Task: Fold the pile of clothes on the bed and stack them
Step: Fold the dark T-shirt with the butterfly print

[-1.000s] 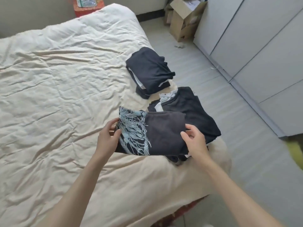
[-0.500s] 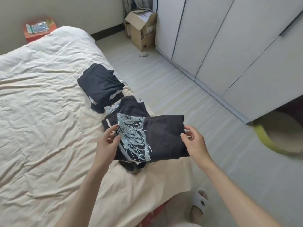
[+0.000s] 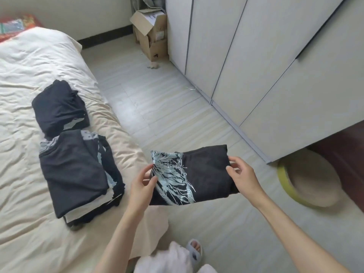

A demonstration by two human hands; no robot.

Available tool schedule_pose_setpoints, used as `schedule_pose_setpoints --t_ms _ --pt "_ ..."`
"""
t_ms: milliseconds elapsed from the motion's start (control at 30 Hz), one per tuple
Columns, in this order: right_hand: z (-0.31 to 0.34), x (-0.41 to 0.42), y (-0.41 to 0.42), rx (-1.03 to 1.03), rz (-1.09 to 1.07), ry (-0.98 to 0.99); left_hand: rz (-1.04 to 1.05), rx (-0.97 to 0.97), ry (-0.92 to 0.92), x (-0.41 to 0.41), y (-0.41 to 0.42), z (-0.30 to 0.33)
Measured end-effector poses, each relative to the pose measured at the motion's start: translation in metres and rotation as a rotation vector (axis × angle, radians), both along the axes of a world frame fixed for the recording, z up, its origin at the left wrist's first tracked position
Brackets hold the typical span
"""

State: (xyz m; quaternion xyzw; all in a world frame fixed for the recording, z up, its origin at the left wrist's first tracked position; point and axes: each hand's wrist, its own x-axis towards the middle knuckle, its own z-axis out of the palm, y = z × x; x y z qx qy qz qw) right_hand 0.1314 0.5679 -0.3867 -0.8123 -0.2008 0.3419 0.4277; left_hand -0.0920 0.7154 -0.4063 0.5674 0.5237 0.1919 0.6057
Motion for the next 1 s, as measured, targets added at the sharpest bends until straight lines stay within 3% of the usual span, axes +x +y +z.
schedule_pose_setpoints --t_ms 233,567,733,1000 --pt "0.008 0.084 0.072 0.014 0.075 -0.006 0.117 0.004 -0.007 0.069 0.044 0.007" --pt "0.028 0.205 0.301 0.034 0.312 -0.045 0.363 0.039 -0.021 0.17 0.201 0.018" --pt "0.03 0.226 0.411 0.051 0.47 -0.017 0.5 0.058 0.037 0.185 0.264 0.031" --pt "0.028 0.217 0.589 0.043 0.906 0.01 0.939 0.125 0.132 0.202 0.341 0.028"
